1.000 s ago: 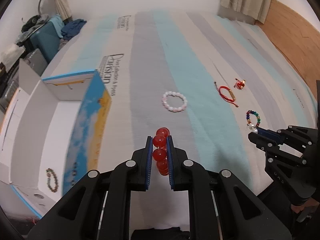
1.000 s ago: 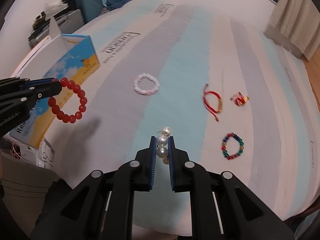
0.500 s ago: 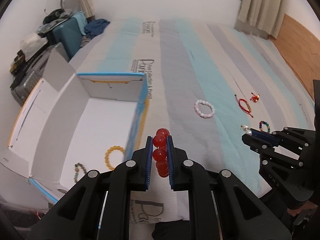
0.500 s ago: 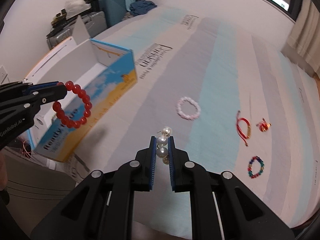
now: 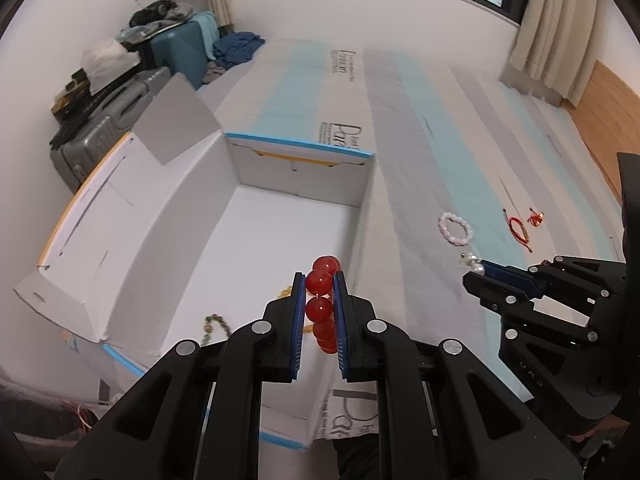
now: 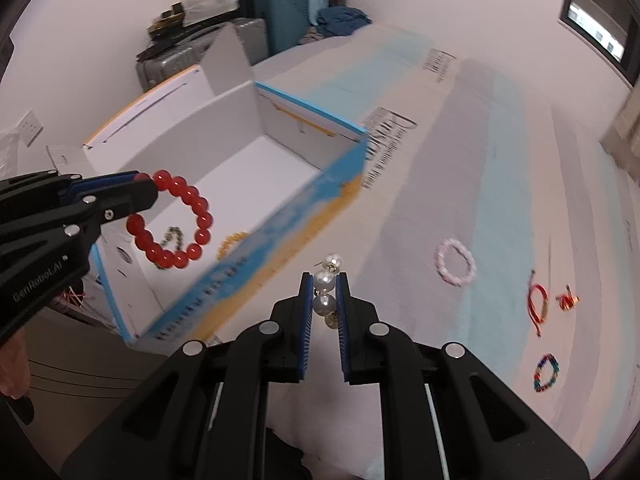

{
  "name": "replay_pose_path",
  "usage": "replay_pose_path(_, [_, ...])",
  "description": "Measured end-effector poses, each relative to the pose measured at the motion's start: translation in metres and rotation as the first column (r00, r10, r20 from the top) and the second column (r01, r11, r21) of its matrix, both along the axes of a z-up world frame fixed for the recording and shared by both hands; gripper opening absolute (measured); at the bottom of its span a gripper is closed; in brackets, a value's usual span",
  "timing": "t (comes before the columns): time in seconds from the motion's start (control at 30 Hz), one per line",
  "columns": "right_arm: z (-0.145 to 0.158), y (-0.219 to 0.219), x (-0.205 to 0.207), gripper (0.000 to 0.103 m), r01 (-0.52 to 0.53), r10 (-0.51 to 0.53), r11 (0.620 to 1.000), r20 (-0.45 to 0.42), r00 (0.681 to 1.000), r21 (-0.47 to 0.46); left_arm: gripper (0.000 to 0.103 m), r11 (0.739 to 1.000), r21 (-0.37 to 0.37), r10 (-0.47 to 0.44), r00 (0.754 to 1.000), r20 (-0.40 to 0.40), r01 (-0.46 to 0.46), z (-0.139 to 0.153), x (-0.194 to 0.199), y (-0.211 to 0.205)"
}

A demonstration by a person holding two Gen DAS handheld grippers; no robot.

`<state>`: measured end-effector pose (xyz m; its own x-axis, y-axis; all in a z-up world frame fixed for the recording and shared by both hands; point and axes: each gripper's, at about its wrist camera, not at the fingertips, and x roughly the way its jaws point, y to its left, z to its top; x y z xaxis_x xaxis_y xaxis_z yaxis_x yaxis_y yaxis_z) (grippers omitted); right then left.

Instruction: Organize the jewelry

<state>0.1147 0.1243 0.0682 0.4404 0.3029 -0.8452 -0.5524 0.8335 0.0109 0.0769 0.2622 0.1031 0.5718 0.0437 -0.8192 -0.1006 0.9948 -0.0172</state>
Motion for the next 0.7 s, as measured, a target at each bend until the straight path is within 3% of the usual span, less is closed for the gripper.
replay_pose_path(0.37, [0.000, 0.067, -0.008, 0.011, -0.099, 0.099, 0.995, -0.031, 0.995, 0.004, 0.013, 0.998, -0.014, 0.068, 0.998, -0.014, -0.068, -0.009, -0.015, 0.051])
replay_pose_path(0.7, [-0.016, 0.104, -0.015, 0.011, -0.175, 0.174, 0.984, -0.045, 0.984, -0.014, 0.013, 0.994, -0.048, 0.090, 0.993, -0.076, -0.094, -0.043, -0.014, 0.077])
